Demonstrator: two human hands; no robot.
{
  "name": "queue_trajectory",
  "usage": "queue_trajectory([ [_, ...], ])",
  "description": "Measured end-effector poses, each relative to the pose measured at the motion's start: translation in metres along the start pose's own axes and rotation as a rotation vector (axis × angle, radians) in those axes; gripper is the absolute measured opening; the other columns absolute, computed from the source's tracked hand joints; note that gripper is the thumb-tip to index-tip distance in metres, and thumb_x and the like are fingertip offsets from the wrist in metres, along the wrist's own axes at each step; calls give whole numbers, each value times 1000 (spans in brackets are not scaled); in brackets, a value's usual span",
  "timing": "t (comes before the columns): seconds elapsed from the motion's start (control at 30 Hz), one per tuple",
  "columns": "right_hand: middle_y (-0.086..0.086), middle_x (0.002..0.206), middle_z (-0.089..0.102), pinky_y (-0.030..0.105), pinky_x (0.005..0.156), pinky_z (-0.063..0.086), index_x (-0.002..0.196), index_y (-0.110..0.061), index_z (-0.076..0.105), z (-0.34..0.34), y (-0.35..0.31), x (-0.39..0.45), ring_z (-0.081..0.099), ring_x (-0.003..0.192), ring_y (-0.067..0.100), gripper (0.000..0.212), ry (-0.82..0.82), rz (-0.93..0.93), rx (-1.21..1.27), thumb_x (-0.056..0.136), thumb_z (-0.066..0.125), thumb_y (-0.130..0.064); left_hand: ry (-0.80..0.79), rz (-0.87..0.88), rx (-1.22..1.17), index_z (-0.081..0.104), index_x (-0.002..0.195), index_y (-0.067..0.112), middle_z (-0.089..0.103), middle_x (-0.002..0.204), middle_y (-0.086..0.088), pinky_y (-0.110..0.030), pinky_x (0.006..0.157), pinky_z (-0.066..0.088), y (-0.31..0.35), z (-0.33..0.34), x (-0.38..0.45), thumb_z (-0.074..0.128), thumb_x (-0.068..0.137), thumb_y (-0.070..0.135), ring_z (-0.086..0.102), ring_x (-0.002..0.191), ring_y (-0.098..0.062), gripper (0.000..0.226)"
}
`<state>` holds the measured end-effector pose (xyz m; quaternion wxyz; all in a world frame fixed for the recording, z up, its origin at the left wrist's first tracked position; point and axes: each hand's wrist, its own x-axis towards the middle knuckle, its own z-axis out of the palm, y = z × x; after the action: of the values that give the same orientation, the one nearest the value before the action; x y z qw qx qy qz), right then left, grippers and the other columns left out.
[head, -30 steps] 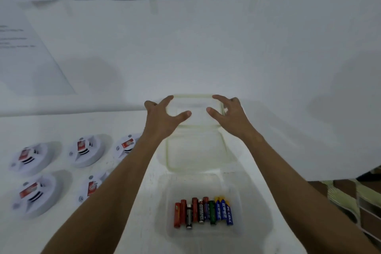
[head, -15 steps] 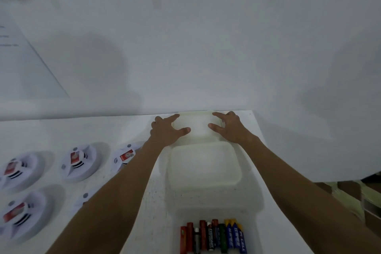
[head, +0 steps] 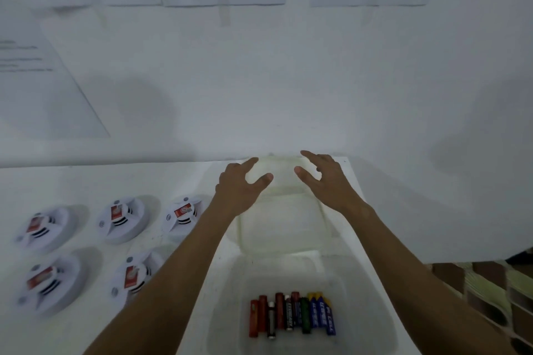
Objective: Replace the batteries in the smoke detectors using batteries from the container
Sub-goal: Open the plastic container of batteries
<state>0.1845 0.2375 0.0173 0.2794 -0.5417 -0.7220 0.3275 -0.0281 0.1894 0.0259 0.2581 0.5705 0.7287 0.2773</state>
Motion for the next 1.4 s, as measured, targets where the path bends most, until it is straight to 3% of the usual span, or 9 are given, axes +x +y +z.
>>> queue_trajectory([
  [0.23, 3, 133, 45, 42, 110, 38, 146, -38, 41, 10, 9, -67, 40, 129, 25, 54, -65, 48, 6, 95, 53, -52, -8, -11, -99, 40, 145, 32, 39, 146, -9, -26, 104, 29, -13, 13, -67, 54, 92, 53, 40, 134, -20, 59],
  [0.33, 5, 124, 46, 28, 100, 36, 149, -35, 36, 15, 11, -81, 47, 119, 21, 55, -89, 92, 23, 98, 49, -51, -18, -9, -118, 34, 149, 30, 52, 133, -3, -9, 80, 30, -18, 19, -84, 48, 95, 51, 51, 88, 9, 59],
  [0.4, 4, 122, 45, 23, 94, 31, 150, -36, 35, 16, 7, -83, 47, 112, 17, 55, -96, 109, 42, 98, 48, -51, -8, -11, -132, 32, 149, 30, 58, 104, 7, -3, 66, 38, -18, 21, -88, 47, 96, 52, 46, 71, 10, 59],
  [0.5, 4, 124, 41, 21, 92, 30, 149, -37, 36, 16, 3, -86, 44, 108, 14, 55, -95, 128, 70, 97, 50, -52, 14, -53, -149, 34, 147, 37, 52, 122, -15, -22, 86, 49, -21, 23, -85, 48, 91, 59, 63, 91, -19, 62],
  [0.63, 1, 125, 42, 22, 92, 32, 145, -40, 40, 19, 6, -87, 43, 110, 13, 54, -75, 135, 126, 94, 55, -53, 12, -38, -208, 41, 144, 34, 60, 105, -16, -9, 56, 41, -22, 24, -86, 55, 89, 56, 51, 54, 2, 60],
  [0.77, -5, 143, 48, 32, 109, 38, 136, -45, 49, 22, 15, -82, 44, 132, 14, 52, -52, 118, 177, 87, 63, -58, 16, -14, -293, 45, 141, 33, 51, 140, 6, -17, 93, 38, -24, 26, -83, 60, 89, 52, 52, 118, -6, 57],
  [0.83, -7, 145, 49, 31, 112, 36, 136, -41, 52, 23, 16, -80, 43, 135, 13, 53, -15, 103, 174, 87, 66, -55, 58, 0, -271, 49, 139, 32, 49, 145, 6, -20, 99, 33, -26, 26, -81, 62, 87, 52, 44, 132, -12, 58],
  [1.13, 1, 130, 40, 29, 107, 33, 146, -38, 40, 20, 10, -75, 38, 128, 14, 59, 8, 48, 83, 92, 64, -45, -117, 8, -151, 30, 147, 41, 32, 154, -4, -40, 110, 31, -30, 12, -62, 72, 67, 68, 32, 141, -23, 94],
  [1.4, -9, 143, 51, 21, 84, 52, 142, -44, 45, 3, -3, -58, 52, 119, 8, 58, -181, 34, 106, 89, 67, -46, -145, 199, 128, 38, 146, 30, 37, 142, -6, -28, 98, 31, 6, -16, -22, 82, 69, 48, 38, 133, -23, 90],
])
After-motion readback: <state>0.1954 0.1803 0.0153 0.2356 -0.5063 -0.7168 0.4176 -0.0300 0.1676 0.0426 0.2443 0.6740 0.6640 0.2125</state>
